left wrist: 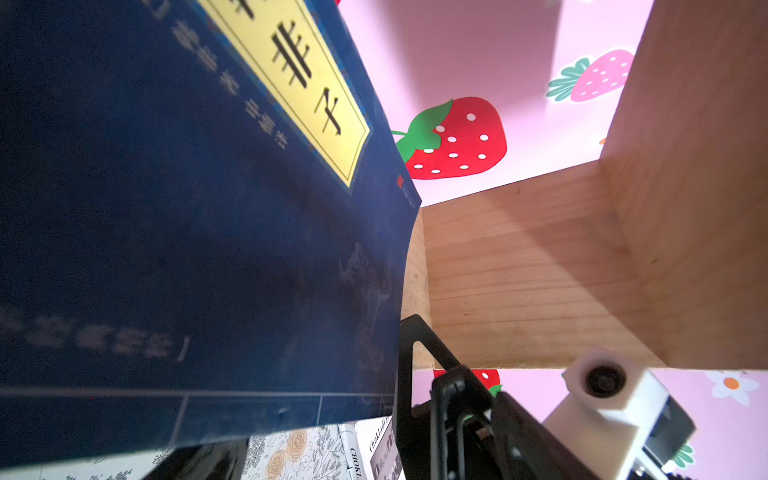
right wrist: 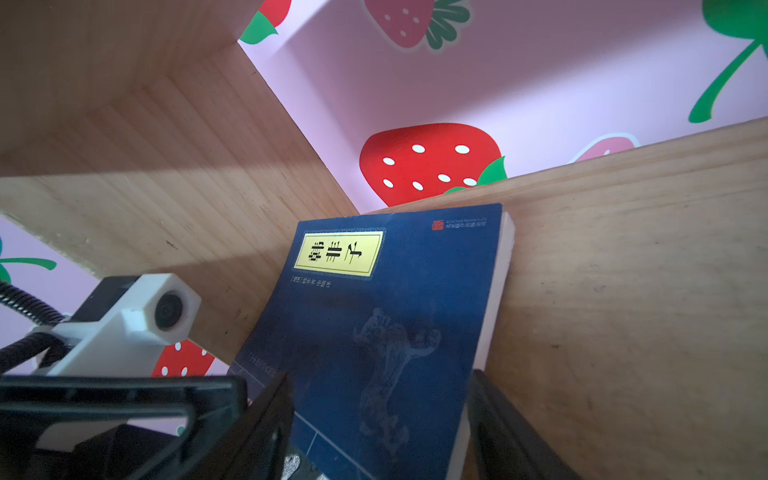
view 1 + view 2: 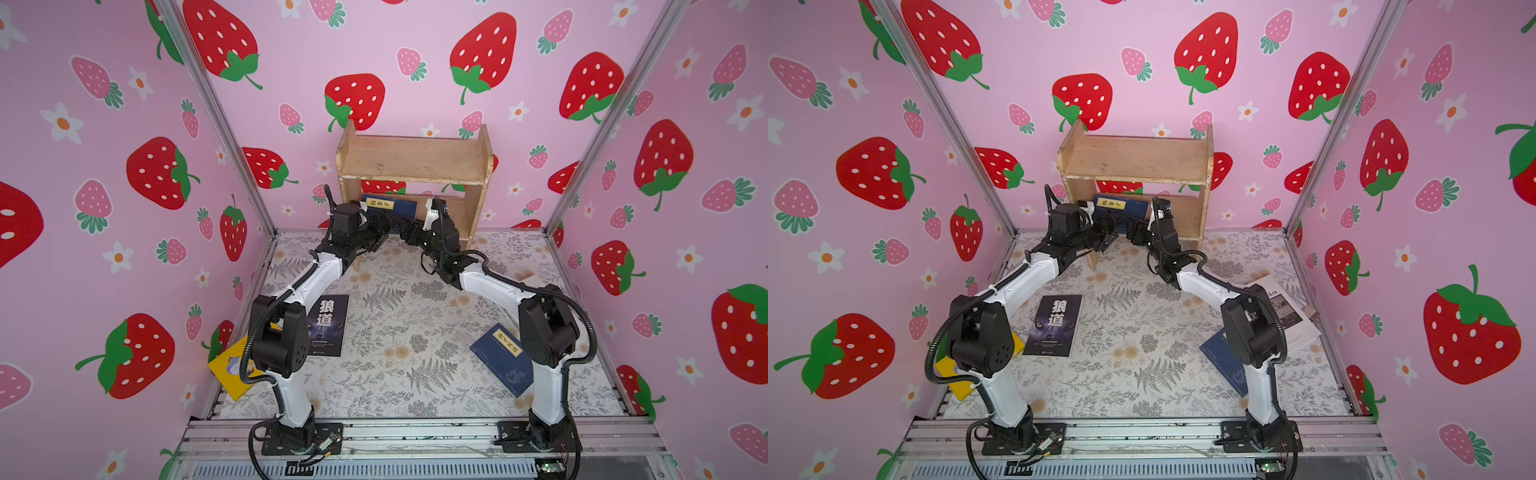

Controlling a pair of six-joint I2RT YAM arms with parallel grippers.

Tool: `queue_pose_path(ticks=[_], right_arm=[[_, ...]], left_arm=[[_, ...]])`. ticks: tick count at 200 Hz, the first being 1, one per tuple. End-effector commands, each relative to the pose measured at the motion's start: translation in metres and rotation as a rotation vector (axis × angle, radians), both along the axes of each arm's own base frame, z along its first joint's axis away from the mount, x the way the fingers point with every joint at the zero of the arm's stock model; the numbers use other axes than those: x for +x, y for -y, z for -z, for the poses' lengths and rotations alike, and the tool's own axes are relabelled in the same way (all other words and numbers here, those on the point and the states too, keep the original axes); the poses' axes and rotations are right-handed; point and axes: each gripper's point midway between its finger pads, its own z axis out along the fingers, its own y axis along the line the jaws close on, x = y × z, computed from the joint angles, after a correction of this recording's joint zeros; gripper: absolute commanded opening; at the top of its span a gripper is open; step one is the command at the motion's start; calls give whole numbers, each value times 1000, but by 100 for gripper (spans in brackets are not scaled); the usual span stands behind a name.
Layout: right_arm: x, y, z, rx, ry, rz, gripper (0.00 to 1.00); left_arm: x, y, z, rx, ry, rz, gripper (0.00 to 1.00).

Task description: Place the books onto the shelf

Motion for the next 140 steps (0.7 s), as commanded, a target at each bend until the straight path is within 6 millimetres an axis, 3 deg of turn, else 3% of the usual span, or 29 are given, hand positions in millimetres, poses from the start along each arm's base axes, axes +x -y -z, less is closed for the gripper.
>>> queue_pose_path(ticks=[1, 89, 140], right_arm=[[-2, -2, -30, 27, 56, -17, 68], [1, 2, -32, 41, 47, -2, 69], [4, -5, -27, 57, 32, -21, 67]], left_arm=[[11, 1, -31, -35, 90, -25, 91], [4, -7, -23, -7, 62, -58, 92], [-18, -40, -24, 44, 64, -110, 94]])
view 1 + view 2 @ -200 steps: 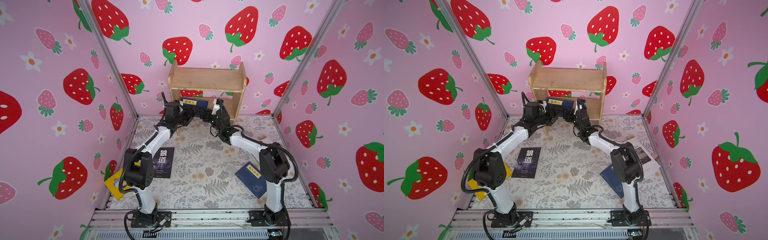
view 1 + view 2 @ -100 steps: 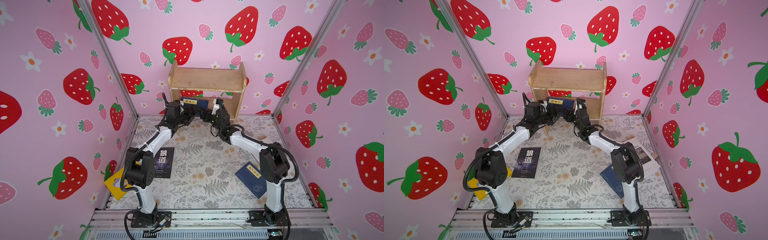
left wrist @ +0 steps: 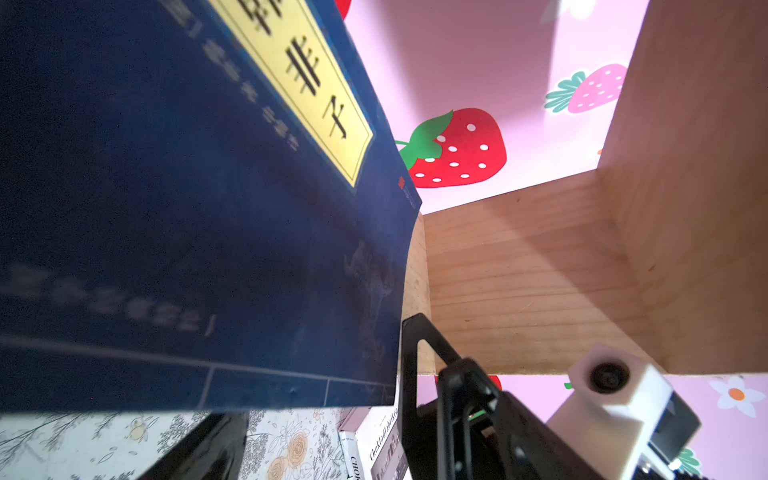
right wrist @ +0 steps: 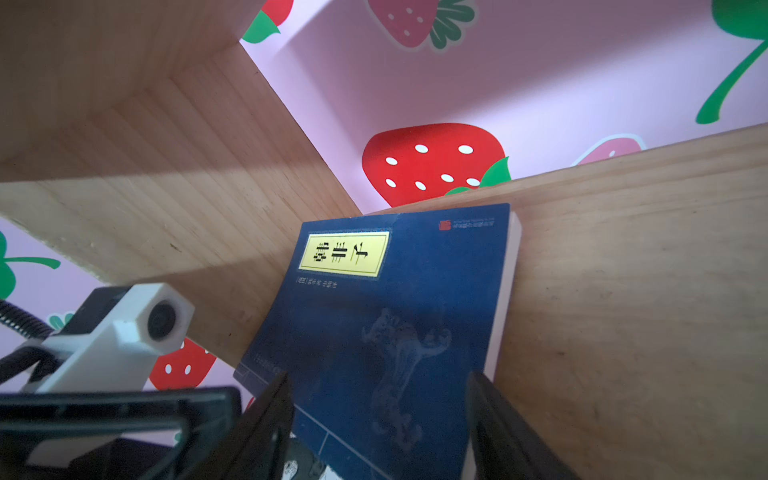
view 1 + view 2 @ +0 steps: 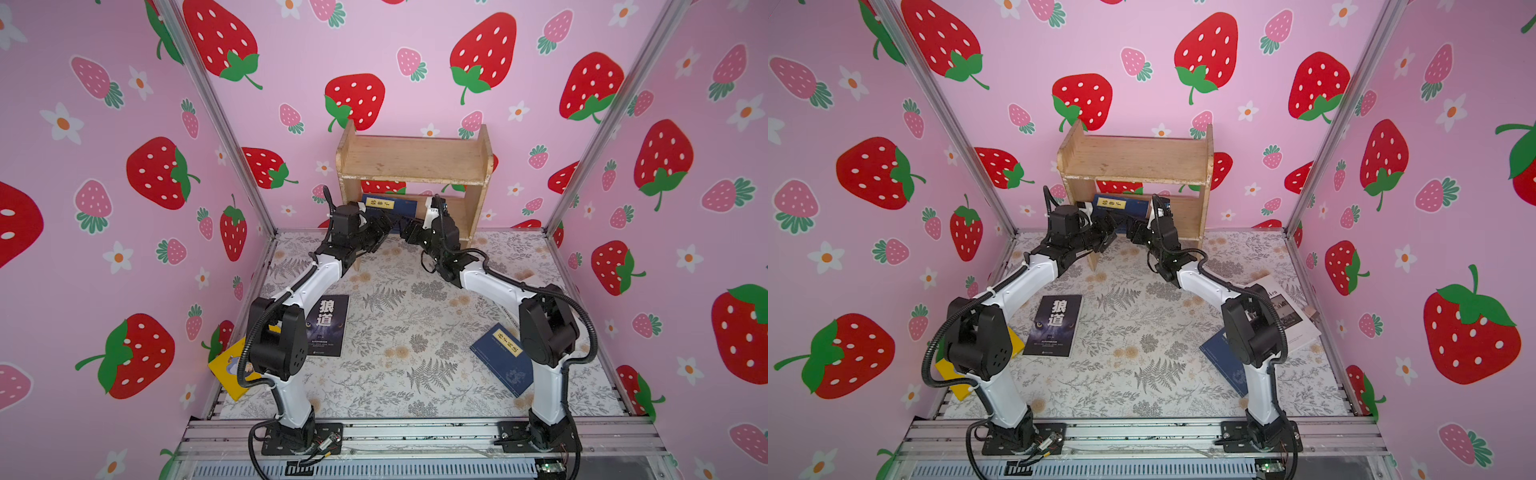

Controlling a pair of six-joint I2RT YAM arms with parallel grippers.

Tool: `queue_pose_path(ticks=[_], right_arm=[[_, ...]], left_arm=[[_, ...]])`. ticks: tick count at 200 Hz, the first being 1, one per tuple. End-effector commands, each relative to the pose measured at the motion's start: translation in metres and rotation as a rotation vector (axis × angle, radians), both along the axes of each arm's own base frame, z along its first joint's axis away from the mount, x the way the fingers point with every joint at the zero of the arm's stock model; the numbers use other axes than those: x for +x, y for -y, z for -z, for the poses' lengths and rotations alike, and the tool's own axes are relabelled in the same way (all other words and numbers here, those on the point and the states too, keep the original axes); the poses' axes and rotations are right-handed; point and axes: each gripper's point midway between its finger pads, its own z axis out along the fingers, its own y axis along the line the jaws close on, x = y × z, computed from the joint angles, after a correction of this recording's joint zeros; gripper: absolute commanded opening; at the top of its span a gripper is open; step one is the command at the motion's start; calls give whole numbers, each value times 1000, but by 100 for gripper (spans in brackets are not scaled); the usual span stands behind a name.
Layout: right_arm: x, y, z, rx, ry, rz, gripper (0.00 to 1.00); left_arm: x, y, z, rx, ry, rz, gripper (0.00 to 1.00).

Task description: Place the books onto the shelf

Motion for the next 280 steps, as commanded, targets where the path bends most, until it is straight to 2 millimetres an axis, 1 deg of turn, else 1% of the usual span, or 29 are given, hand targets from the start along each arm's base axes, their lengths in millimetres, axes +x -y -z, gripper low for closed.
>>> queue_pose_path(ticks=[1, 56, 72, 87, 107, 120, 140, 172, 185, 205, 222, 260, 280], right_arm=[[3, -3, -21, 49, 33, -8, 67], [7, -3, -22, 58, 31, 5, 67], [8, 3, -20, 49, 22, 38, 68], [9, 14, -21, 39, 16, 93, 70], [11, 26, -20, 22, -4, 152, 73], [11, 24, -19, 12, -10, 145, 73], [12, 16, -14, 2, -46, 114, 73], [14, 8, -9, 12, -89, 91, 71], [15, 5, -9, 21, -103, 82, 70], [18, 0, -3, 17, -138, 76, 67], [18, 2, -1, 26, -144, 91, 65], [15, 12, -7, 35, -132, 137, 65], [17, 8, -6, 28, -149, 126, 65]], left_arm=[[-11, -29, -22, 29, 57, -62, 94], [-48, -90, -27, 110, 75, -167, 96], [-58, -107, -26, 125, 72, -197, 96], [-67, -121, -26, 146, 76, -219, 97], [-79, -134, -26, 183, 90, -232, 100], [-85, -142, -24, 203, 91, -243, 99], [-91, -154, -21, 211, 83, -265, 99], [-98, -163, -16, 202, 72, -284, 99], [-100, -164, -16, 197, 73, -287, 99], [-101, -165, -15, 189, 72, -280, 99], [-102, -165, -15, 185, 74, -277, 99], [-105, -167, -14, 178, 75, -281, 99], [-104, -166, -10, 160, 69, -276, 99]])
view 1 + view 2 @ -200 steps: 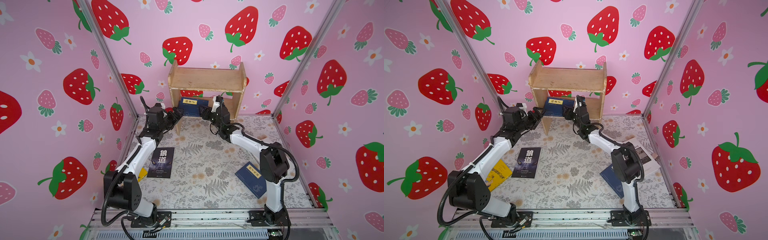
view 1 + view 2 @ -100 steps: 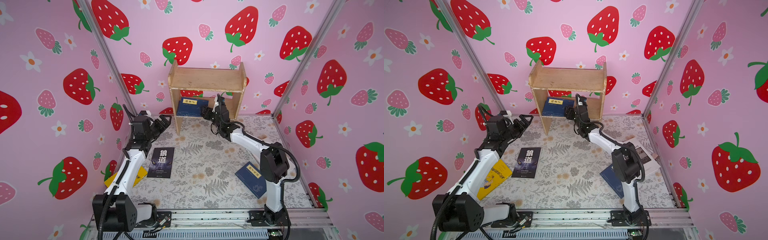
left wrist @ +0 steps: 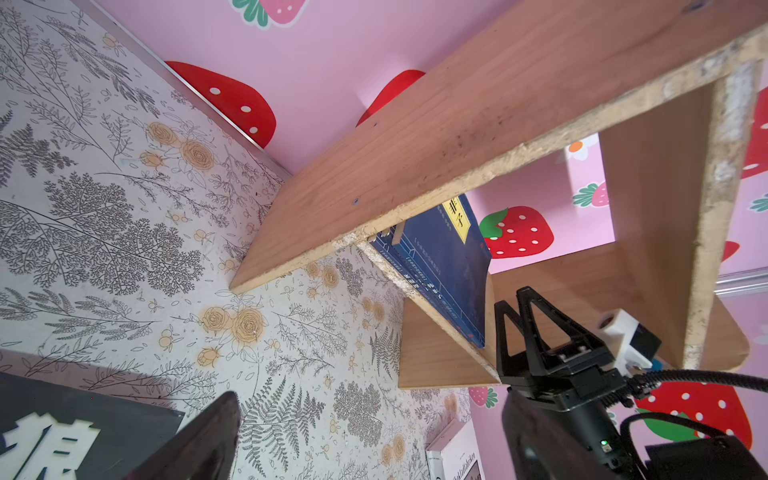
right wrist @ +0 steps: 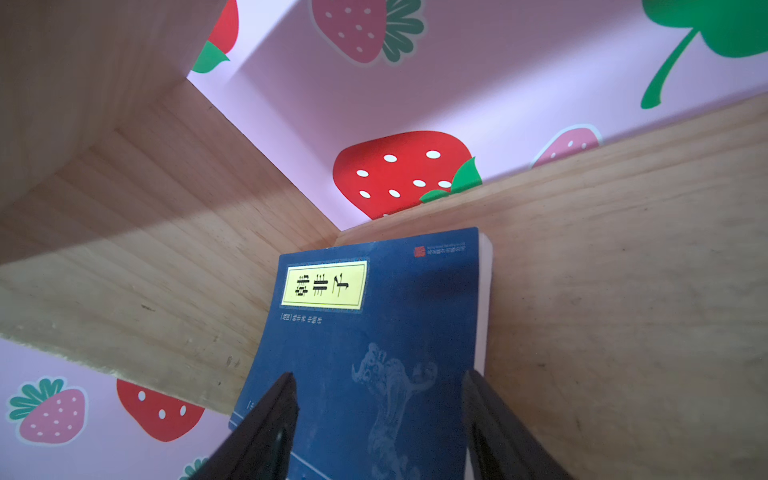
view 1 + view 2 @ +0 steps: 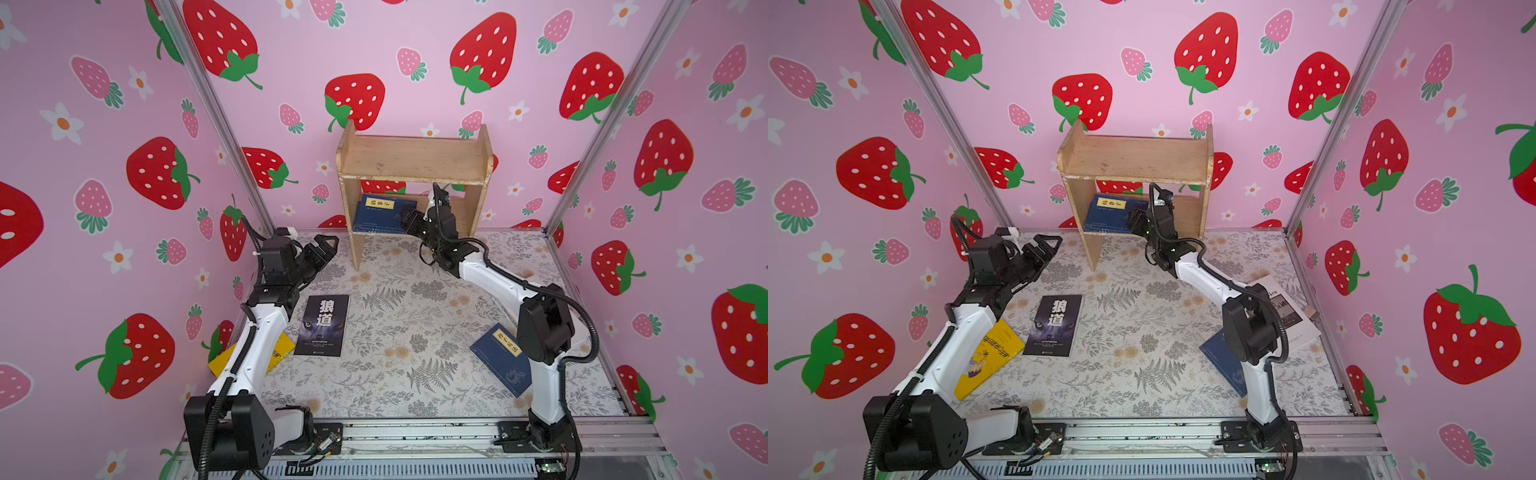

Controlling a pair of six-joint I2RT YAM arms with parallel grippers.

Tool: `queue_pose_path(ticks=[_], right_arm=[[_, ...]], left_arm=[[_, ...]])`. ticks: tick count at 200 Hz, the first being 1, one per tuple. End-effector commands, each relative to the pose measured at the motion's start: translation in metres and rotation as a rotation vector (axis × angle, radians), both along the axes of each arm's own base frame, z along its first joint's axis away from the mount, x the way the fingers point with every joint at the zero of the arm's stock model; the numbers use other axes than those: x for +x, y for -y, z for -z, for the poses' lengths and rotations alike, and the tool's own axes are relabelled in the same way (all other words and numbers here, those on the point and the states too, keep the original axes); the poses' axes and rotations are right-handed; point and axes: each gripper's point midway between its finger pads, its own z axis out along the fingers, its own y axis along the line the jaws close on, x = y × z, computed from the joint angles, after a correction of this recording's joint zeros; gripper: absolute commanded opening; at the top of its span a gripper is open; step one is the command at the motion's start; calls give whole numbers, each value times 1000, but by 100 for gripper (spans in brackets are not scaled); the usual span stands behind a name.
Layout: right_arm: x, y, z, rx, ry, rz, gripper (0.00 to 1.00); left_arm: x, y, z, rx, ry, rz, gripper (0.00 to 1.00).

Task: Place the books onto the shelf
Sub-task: 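Open the left gripper and withdraw it while the right gripper releases the book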

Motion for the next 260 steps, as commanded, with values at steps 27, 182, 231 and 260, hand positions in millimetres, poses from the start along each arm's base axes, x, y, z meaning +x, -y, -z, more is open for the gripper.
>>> queue_pose_path(ticks=[27, 182, 231, 260], right_arm=[[3, -6, 8, 5, -59, 6, 66], [2, -29, 5, 96, -36, -96, 67], [4, -22, -3, 60, 3, -59, 68], [1, -7, -19, 0, 63, -18, 70]], left_arm=[[-2, 4, -2, -41, 21, 24, 99], [-5, 6, 9, -55, 4, 32, 99], [-3, 4, 16, -51, -9, 35, 99], [-5, 4, 14, -38, -4, 39, 99]])
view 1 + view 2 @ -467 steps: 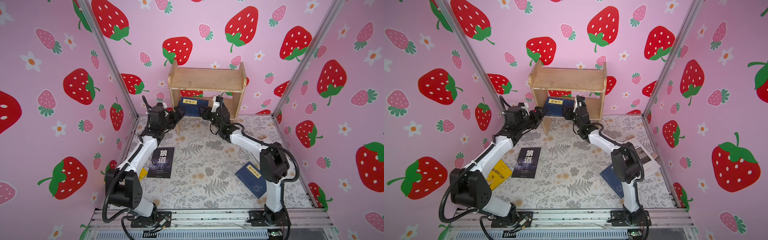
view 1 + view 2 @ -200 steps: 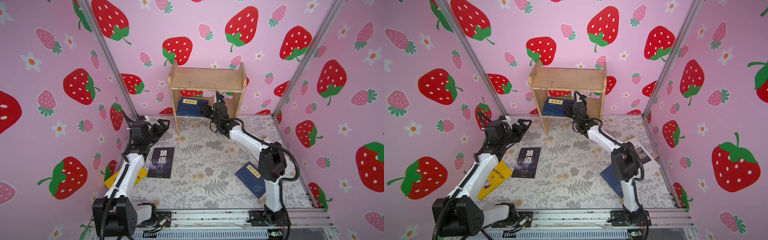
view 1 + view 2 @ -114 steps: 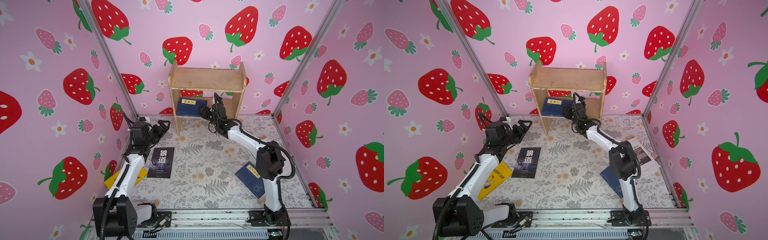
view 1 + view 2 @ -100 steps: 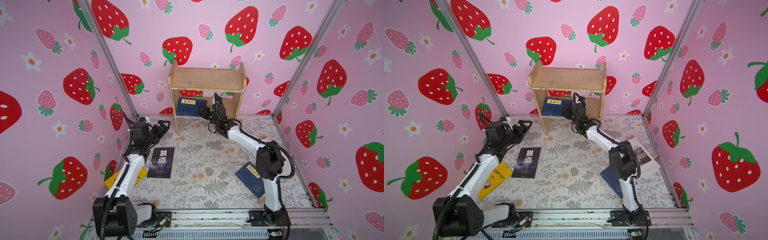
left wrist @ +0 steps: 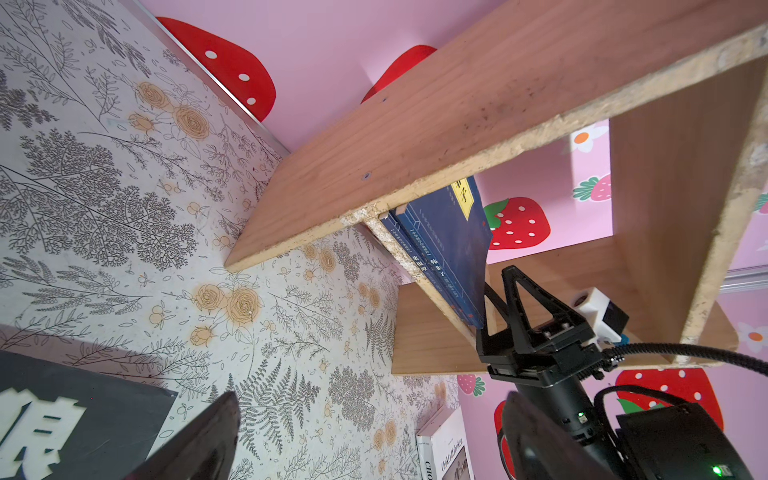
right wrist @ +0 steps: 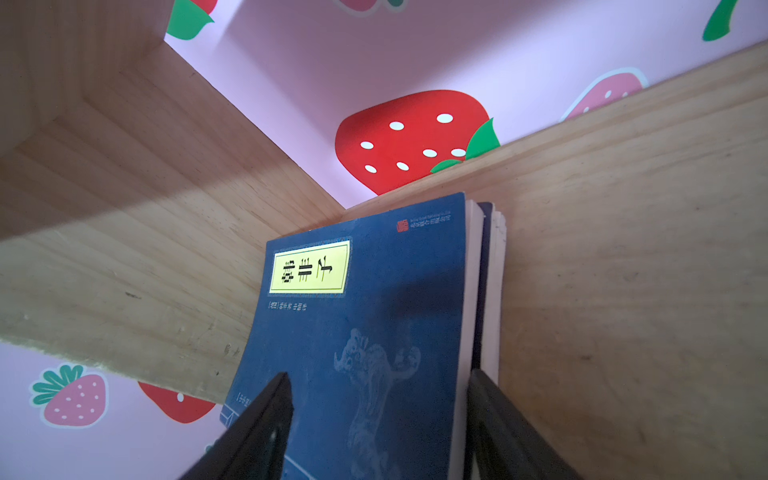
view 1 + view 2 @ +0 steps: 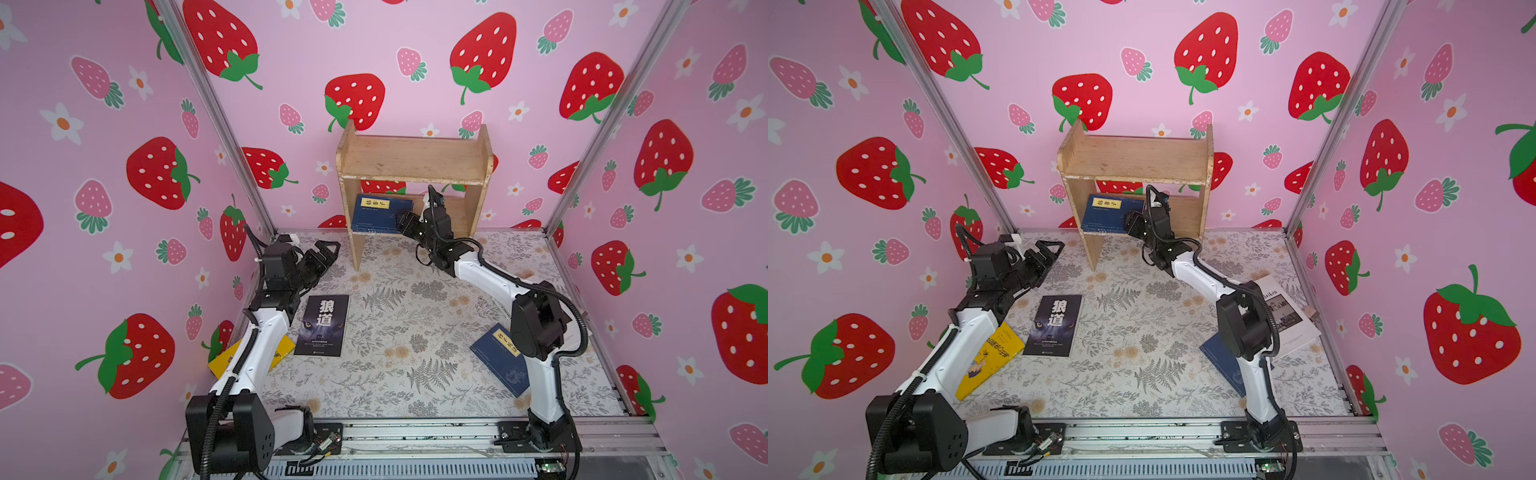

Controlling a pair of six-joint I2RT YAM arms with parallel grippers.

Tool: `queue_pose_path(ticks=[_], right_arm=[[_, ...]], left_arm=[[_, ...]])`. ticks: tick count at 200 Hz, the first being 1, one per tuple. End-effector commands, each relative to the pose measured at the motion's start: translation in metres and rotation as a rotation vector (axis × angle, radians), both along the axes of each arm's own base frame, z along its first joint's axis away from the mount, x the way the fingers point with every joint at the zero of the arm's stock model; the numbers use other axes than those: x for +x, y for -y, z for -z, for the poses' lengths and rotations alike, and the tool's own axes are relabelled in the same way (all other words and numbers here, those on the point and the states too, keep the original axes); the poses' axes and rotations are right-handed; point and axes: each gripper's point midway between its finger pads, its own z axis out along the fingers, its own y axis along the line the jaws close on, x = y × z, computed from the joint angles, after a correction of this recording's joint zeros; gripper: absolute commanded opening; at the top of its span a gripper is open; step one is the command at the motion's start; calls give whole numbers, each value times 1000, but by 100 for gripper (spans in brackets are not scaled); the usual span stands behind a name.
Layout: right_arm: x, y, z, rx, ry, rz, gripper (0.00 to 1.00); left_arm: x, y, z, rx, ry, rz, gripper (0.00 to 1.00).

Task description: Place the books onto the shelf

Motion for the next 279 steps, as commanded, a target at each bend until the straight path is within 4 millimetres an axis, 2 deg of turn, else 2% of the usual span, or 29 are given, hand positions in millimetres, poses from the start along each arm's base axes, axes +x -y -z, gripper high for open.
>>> queue_pose_path(ticks=[1, 28, 46, 72, 90, 108, 120, 151, 171, 189, 221, 255, 279], right_arm=[[-3, 11, -36, -22, 102, 41, 70], [-18, 35, -51, -105, 149, 76, 72], [-37, 54, -50, -174, 161, 86, 73], [-70, 93, -31, -283, 127, 109, 75], [-98, 124, -2, -352, 56, 131, 76], [-126, 163, 24, -398, -31, 200, 80], [-146, 191, 42, -405, -86, 256, 86], [-197, 252, 84, -390, -198, 366, 90], [-229, 284, 116, -385, -292, 426, 91], [-255, 308, 140, -375, -360, 468, 91], [-292, 340, 171, -334, -469, 528, 90], [-322, 370, 197, -262, -539, 633, 91], [-332, 382, 214, -243, -579, 689, 91]], left_arm=[[-1, 0, -3, 15, 22, 20, 99], [-6, 2, -7, 39, 31, 37, 99], [-12, 4, -7, 64, 32, 57, 99], [-23, 16, -5, 71, 38, 115, 99], [-33, 35, -3, 92, 42, 187, 99], [-46, 67, 3, 137, 45, 300, 99], [-55, 94, 8, 166, 49, 392, 99], [-89, 181, 28, 212, 36, 695, 99], [-111, 233, 48, 260, 23, 840, 99], [-124, 274, 77, 289, -22, 935, 99], [-137, 324, 130, 319, -111, 1016, 99], [-145, 363, 161, 407, -109, 1073, 99], [-142, 384, 172, 441, -90, 1085, 99]])
